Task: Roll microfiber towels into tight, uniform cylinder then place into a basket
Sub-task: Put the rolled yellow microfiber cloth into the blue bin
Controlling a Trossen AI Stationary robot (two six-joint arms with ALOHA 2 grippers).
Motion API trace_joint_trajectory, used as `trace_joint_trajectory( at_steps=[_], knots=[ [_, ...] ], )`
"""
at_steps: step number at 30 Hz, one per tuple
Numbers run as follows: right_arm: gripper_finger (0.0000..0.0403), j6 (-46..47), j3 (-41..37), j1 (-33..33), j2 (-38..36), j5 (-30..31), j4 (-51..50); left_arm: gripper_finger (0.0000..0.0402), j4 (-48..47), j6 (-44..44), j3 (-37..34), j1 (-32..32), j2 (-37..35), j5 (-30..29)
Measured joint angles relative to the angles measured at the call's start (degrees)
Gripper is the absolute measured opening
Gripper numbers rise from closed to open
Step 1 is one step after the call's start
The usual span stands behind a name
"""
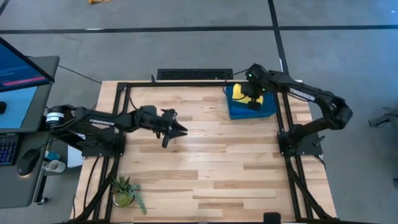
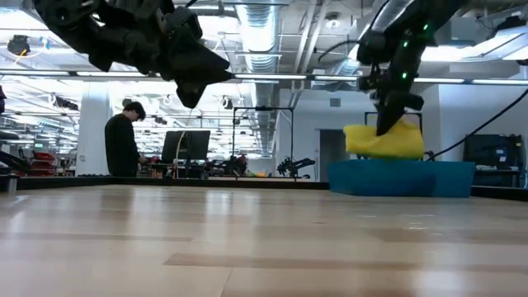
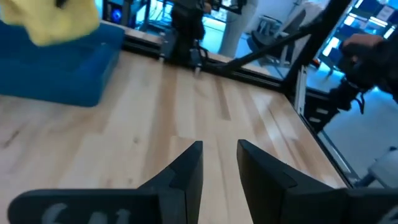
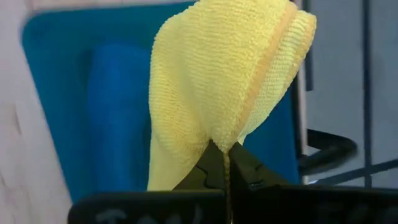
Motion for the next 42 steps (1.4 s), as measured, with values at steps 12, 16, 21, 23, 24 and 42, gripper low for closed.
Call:
trace_joint_trajectory(
  at_steps=[12,16,21,23,24,42],
  knots=[
    [0.001,-10.8,0.0,-2.9,12.8,-0.9,2.3,0.0091,-4.6,1.2,0.0,10.2,-0.1,4.3],
    [0.001,-11.1,0.8,-2.9,16.0,-0.9,3.4,0.0091,-5.4,1.2,0.0,12.3,-0.1,4.3],
    [0.001,-12.9,2.6,-2.9,19.3,1.2,6.0,0.0091,-5.6,3.4,0.0,14.5,-0.1,6.4],
    [0.0013,-12.9,4.0,-2.9,20.7,2.1,6.0,0.0091,-5.6,3.6,0.0,15.2,-0.1,7.5],
    [0.0014,-12.9,4.6,-2.9,21.3,2.1,6.1,0.0091,-5.7,3.6,0.0,15.4,-0.1,8.0],
    [0.0126,-11.6,7.9,0.0,24.2,7.0,5.0,0.0091,-8.8,5.3,0.0,16.2,-0.1,8.8]
  ],
)
